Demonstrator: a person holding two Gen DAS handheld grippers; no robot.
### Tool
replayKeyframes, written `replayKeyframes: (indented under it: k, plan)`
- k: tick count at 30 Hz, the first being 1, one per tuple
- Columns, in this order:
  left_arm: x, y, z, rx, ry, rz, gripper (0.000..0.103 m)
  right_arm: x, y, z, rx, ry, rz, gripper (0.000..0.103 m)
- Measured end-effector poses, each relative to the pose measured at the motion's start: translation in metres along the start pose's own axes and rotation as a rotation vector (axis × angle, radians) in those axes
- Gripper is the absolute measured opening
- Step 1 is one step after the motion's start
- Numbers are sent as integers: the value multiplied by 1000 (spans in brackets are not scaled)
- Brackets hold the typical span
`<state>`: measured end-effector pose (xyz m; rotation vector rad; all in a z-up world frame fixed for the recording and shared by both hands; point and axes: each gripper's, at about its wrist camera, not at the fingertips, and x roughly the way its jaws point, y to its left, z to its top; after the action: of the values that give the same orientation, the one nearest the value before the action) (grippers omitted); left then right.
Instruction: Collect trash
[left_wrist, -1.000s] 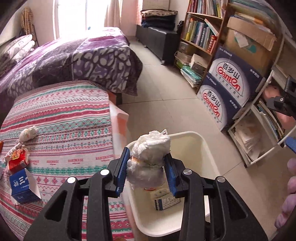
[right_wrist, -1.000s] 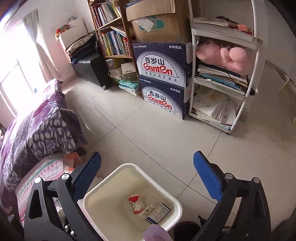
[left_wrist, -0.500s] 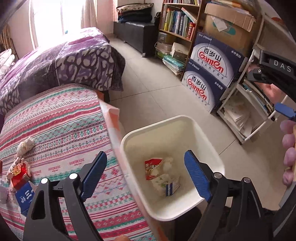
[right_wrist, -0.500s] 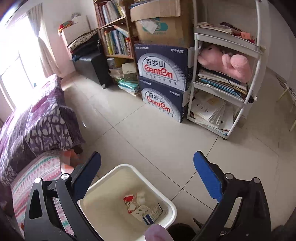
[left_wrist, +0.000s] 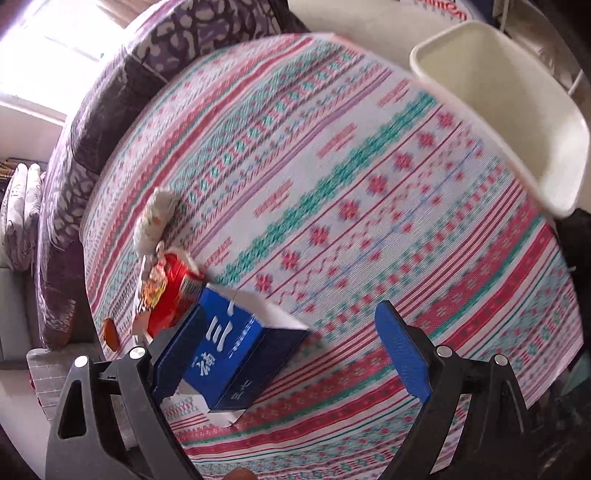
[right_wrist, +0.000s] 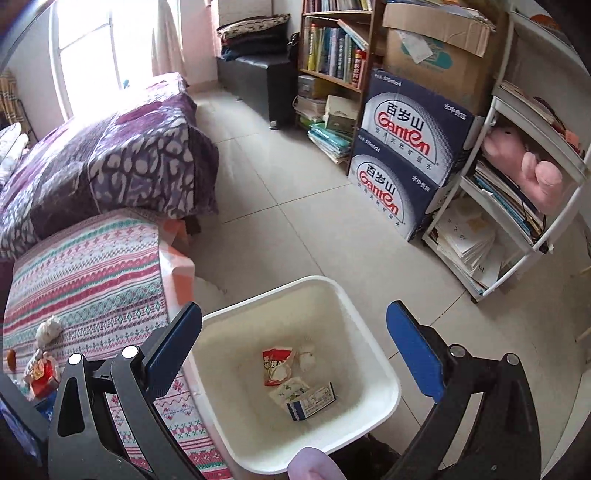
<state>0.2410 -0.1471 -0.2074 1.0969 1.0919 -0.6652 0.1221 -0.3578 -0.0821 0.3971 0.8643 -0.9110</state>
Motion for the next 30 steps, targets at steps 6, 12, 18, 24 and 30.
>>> replayKeyframes:
  k: [6,12,18,24,30]
  plan:
    - [40,31,-19,38,82,3,90,5,39,-12,-88,25,7,96]
    - [57,57,-25,4,72,-67,95,12,67,-21,-146,72,30,96]
    - [71,85,-49,-165,182,-353,93,15,79,-27,-170,96,46,96]
    - [57,80,-73,-133,141,-328,93,15,78,-29,-163,101,53,96]
    - [62,68,-84,-132,136,-247,82,16,80,-31,-168,115,68,96]
